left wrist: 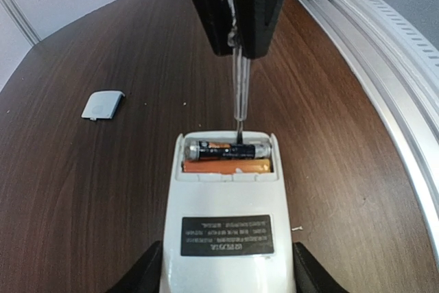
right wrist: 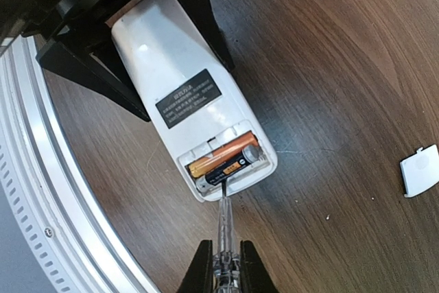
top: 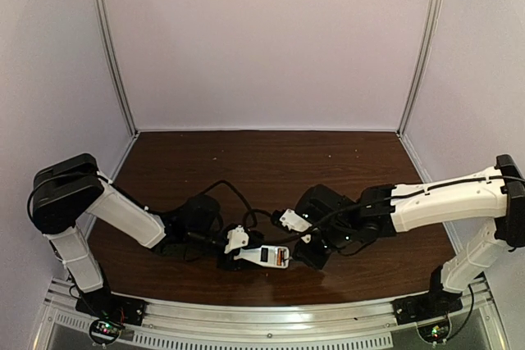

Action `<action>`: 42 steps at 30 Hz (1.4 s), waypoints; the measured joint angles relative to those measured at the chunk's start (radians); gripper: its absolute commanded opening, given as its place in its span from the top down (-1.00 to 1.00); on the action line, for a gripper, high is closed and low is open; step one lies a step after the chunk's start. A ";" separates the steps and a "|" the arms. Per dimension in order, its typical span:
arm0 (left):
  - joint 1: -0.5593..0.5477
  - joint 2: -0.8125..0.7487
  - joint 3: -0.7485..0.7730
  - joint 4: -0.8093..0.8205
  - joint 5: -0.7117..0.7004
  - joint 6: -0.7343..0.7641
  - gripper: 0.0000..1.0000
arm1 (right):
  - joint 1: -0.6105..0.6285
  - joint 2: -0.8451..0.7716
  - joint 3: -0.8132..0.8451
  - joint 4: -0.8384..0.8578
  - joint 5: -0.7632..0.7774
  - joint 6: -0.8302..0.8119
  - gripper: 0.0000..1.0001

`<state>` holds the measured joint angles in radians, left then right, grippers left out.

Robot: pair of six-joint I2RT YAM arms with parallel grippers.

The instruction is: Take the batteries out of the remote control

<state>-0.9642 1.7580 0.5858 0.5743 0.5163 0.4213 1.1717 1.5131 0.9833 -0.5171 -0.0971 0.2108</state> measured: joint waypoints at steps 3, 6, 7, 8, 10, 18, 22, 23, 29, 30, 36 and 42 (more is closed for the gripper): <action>0.000 0.000 0.000 0.000 0.003 0.000 1.00 | 0.000 -0.011 -0.019 0.021 0.000 0.005 1.00; 0.000 0.000 0.000 0.002 0.005 0.000 1.00 | 0.000 -0.035 -0.047 0.047 0.000 0.010 1.00; 0.000 0.000 0.000 0.002 0.007 0.000 1.00 | 0.000 -0.045 -0.057 0.055 0.000 0.014 1.00; 0.000 -0.001 0.000 0.003 0.009 0.000 1.00 | 0.000 -0.055 -0.068 0.064 0.000 0.018 1.00; 0.000 -0.004 0.000 0.003 0.013 0.000 1.00 | 0.000 -0.079 -0.089 0.082 0.000 0.024 1.00; 0.000 -0.019 0.000 0.017 0.029 0.000 1.00 | 0.000 -0.136 -0.154 0.151 -0.011 0.032 1.00; 0.000 -0.019 -0.002 0.019 0.031 0.000 1.00 | 0.000 -0.141 -0.175 0.184 -0.013 0.033 1.00; 0.000 -0.019 -0.003 0.021 0.032 0.000 1.00 | 0.000 -0.145 -0.181 0.192 -0.013 0.033 1.00; 0.000 -0.031 -0.003 0.030 0.044 -0.001 1.00 | 0.000 -0.194 -0.225 0.232 -0.022 0.042 1.00; 0.000 -0.032 -0.003 0.032 0.045 -0.001 1.00 | 0.000 -0.202 -0.229 0.238 -0.024 0.047 1.00; 0.000 -0.032 -0.003 0.039 0.048 -0.001 1.00 | -0.001 -0.214 -0.237 0.254 -0.027 0.055 1.00; 0.000 -0.032 -0.003 0.041 0.048 -0.001 1.00 | -0.001 -0.214 -0.238 0.259 -0.031 0.059 1.00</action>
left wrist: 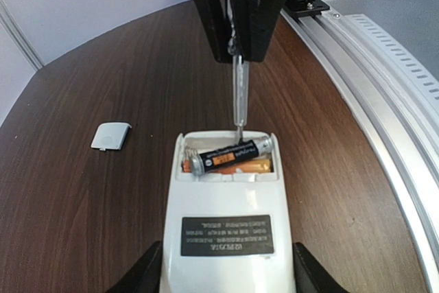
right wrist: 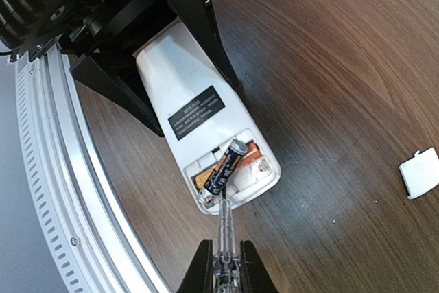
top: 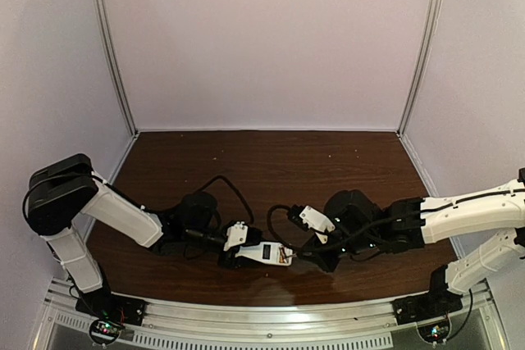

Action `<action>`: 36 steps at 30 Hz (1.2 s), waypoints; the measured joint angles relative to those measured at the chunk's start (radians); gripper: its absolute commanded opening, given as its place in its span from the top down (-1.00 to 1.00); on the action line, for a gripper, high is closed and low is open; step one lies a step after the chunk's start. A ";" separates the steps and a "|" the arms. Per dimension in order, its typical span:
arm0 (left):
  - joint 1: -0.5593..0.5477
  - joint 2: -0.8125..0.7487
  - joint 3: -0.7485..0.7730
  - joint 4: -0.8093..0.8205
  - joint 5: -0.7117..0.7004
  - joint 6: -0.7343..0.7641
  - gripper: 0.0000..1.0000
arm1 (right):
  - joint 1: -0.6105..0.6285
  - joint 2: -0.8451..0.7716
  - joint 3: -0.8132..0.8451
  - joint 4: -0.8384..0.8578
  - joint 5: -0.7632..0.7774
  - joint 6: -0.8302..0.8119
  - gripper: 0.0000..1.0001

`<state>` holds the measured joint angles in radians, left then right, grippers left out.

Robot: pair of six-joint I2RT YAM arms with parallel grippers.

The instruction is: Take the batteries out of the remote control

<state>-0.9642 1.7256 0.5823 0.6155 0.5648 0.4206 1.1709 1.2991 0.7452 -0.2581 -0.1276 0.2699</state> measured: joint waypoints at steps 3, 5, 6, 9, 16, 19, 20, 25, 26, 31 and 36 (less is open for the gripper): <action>0.000 0.000 0.000 0.008 -0.001 0.000 1.00 | 0.000 0.000 0.000 0.001 0.000 0.004 1.00; 0.000 0.000 0.000 0.010 -0.003 0.000 1.00 | 0.000 0.000 0.000 0.001 0.000 0.008 1.00; 0.000 0.000 0.000 0.011 -0.003 0.000 1.00 | 0.000 -0.002 0.000 0.001 0.000 0.011 1.00; 0.000 0.000 0.000 0.012 -0.003 0.000 1.00 | 0.000 -0.003 0.000 0.001 0.001 0.018 1.00; 0.000 0.001 0.000 0.013 -0.004 -0.001 1.00 | 0.000 -0.003 0.000 0.001 0.003 0.026 1.00; 0.000 0.003 0.000 0.013 -0.007 -0.001 1.00 | 0.000 -0.008 0.000 0.000 0.019 0.029 1.00; 0.000 0.004 0.000 0.013 -0.008 -0.001 1.00 | 0.000 -0.012 0.000 0.000 0.025 0.031 1.00; 0.000 0.017 0.000 0.012 -0.011 -0.004 1.00 | 0.000 -0.053 0.000 0.011 0.043 0.045 1.00; 0.000 0.018 0.000 0.012 -0.011 -0.005 1.00 | 0.000 -0.055 0.000 0.016 0.043 0.048 1.00; 0.001 0.019 0.000 0.013 -0.011 -0.007 1.00 | 0.000 -0.051 0.000 0.037 0.043 0.051 1.00; 0.001 0.019 0.000 0.013 -0.011 -0.008 1.00 | 0.000 -0.031 0.000 0.039 0.080 0.058 1.00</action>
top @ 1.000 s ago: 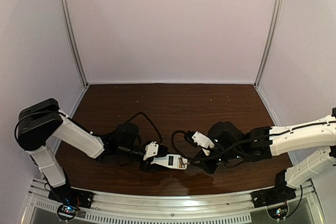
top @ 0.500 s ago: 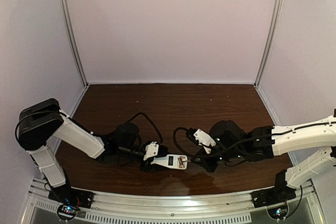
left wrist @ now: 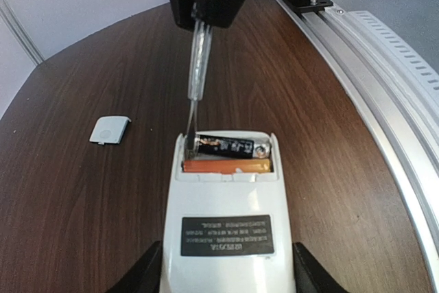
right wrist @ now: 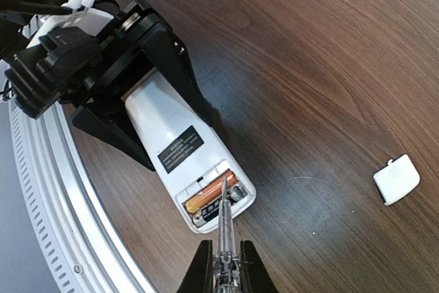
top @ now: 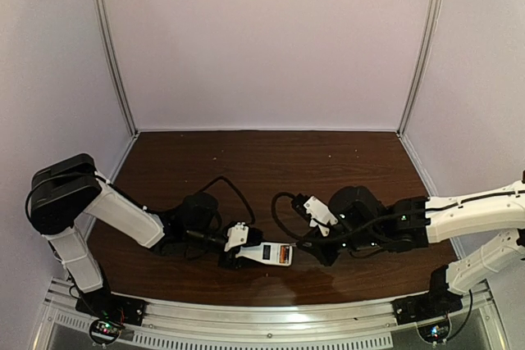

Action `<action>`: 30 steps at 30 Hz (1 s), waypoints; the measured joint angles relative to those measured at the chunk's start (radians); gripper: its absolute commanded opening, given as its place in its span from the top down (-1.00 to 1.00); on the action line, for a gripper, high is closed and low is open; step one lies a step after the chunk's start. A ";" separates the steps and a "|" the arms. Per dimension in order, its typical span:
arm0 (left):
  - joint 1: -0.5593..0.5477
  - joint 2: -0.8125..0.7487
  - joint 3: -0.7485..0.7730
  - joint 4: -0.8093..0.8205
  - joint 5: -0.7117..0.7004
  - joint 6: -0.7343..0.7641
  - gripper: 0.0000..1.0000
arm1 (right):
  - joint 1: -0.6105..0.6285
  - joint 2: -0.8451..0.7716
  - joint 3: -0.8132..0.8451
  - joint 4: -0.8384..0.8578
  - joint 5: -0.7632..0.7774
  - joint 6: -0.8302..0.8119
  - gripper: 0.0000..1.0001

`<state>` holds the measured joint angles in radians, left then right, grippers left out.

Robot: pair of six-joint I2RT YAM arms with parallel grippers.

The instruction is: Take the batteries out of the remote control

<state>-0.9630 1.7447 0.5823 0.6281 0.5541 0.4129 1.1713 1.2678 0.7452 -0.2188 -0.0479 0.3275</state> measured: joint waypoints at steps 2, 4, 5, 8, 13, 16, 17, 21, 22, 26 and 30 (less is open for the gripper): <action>0.000 0.000 0.000 0.000 0.000 0.000 1.00 | 0.000 0.000 0.000 -0.004 0.026 0.008 1.00; 0.000 0.000 0.000 0.000 -0.001 0.000 1.00 | 0.000 0.000 0.002 -0.019 0.049 0.016 1.00; 0.000 0.000 0.000 0.000 -0.001 0.000 1.00 | 0.000 0.000 0.005 -0.033 0.056 0.018 1.00; 0.000 0.000 0.000 0.000 -0.003 0.000 1.00 | 0.000 0.008 0.019 -0.066 0.064 0.020 1.00; 0.000 0.000 0.000 -0.010 -0.014 0.000 1.00 | 0.000 0.036 0.027 -0.075 0.062 0.019 1.00; 0.002 0.002 0.000 -0.016 -0.019 -0.001 1.00 | 0.000 0.063 0.040 -0.079 0.060 0.017 1.00; 0.002 0.002 0.000 -0.019 -0.021 -0.001 1.00 | 0.000 0.072 0.045 -0.080 0.060 0.016 1.00; 0.004 0.002 0.000 -0.036 -0.024 -0.003 1.00 | 0.000 0.099 0.057 -0.079 0.048 0.011 1.00; 0.004 0.002 0.000 -0.040 -0.024 -0.003 1.00 | 0.000 0.102 0.058 -0.079 0.045 0.011 1.00; 0.003 0.004 0.000 -0.047 -0.016 -0.003 1.00 | 0.000 0.106 0.058 -0.074 0.021 0.001 1.00; 0.001 0.006 0.000 -0.054 -0.007 -0.002 1.00 | 0.000 0.116 0.058 -0.060 -0.007 -0.014 1.00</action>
<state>-0.9623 1.7508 0.5823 0.5739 0.5472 0.4107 1.1709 1.3838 0.8036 -0.2787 -0.0551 0.3134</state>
